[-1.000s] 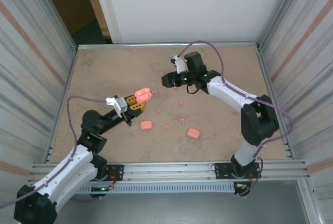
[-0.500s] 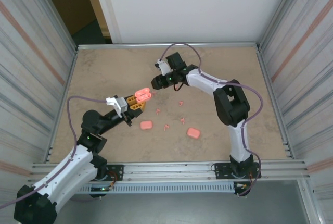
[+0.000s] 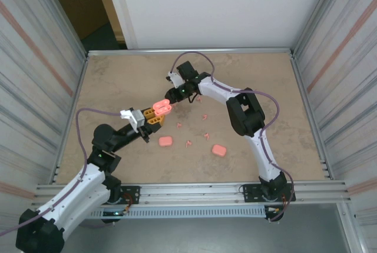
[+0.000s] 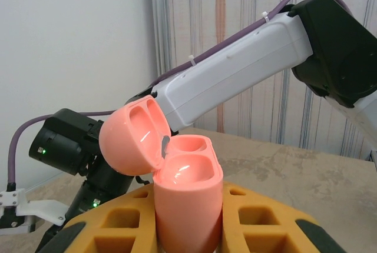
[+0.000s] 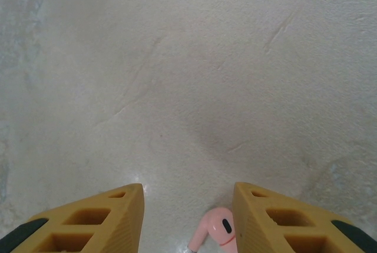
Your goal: Insert the wireless bluetooth earbuds into the charging case
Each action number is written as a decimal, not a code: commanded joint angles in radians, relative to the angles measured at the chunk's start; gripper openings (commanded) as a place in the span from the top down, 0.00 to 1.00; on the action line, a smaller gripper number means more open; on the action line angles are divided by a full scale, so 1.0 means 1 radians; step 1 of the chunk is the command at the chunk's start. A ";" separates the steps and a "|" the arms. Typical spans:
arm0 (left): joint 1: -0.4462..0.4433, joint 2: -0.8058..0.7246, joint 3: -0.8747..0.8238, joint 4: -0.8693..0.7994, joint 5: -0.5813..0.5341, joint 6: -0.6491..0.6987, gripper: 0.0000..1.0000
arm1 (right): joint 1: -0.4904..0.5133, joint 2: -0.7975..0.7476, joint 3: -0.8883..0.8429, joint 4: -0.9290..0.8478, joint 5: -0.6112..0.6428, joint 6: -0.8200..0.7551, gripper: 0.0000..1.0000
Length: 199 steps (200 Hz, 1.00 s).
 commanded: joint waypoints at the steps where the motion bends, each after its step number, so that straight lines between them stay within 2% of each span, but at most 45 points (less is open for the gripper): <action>1: 0.007 -0.003 0.000 0.016 -0.009 0.005 1.00 | 0.007 0.036 0.048 -0.061 0.017 -0.034 0.57; 101: 0.008 0.012 0.007 0.022 0.000 0.003 1.00 | 0.006 0.100 0.093 -0.157 0.027 -0.081 0.59; 199: 0.007 0.019 0.013 0.008 0.002 0.011 1.00 | 0.007 0.046 0.018 -0.181 -0.014 -0.109 0.64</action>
